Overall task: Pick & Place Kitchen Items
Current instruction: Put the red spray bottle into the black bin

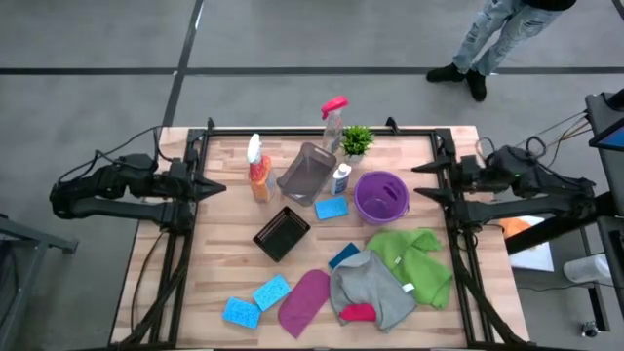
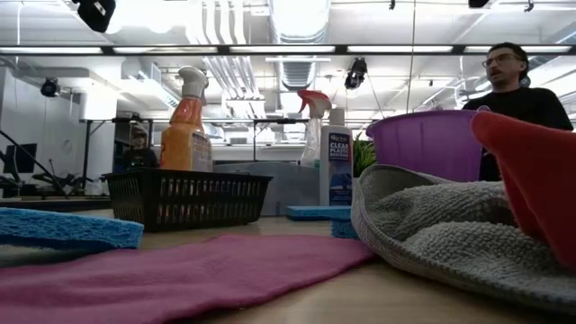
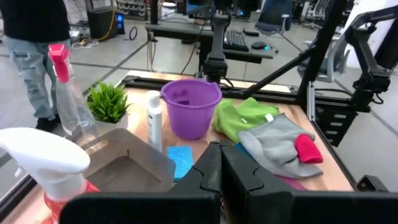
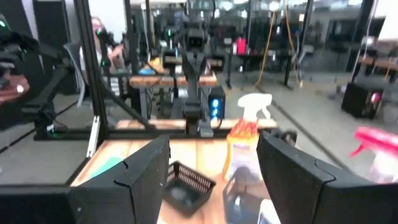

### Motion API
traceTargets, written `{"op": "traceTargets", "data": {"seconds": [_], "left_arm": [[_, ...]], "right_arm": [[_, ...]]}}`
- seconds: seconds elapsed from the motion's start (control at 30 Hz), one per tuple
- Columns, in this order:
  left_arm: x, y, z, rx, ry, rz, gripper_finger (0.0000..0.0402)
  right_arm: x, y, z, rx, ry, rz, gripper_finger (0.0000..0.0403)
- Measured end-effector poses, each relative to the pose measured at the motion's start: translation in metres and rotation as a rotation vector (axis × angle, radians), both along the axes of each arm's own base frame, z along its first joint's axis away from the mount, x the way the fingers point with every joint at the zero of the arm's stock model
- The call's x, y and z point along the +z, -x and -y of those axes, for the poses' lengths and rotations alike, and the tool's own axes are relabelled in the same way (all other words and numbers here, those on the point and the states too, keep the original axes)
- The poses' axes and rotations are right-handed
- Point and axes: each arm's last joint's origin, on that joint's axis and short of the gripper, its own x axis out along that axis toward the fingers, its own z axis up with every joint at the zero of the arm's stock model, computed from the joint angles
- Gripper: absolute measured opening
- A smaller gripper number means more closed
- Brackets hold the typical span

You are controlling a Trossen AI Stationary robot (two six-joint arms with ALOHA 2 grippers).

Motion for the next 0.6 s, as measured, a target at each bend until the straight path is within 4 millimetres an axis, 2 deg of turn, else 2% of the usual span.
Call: {"op": "traceTargets", "data": {"seconds": [0.2,0.3,0.43,0.6], "left_arm": [[-0.002,-0.007,-0.001,0.050,0.015,-0.026,0.0002],[-0.004,-0.014,-0.002,0.096,0.022,-0.057,0.0019],[-0.008,-0.026,-0.003,0.111,0.002,-0.113,0.0084],[-0.013,-0.038,-0.005,0.146,-0.079,-0.179,0.0201]], "right_arm": [[-0.014,-0.031,0.000,-0.019,-0.048,-0.141,0.0240],[-0.021,-0.049,0.002,-0.068,-0.057,-0.212,0.0240],[-0.026,-0.075,0.002,-0.085,-0.060,-0.307,0.0241],[-0.021,-0.107,0.003,-0.091,-0.056,-0.458,0.0262]]}}
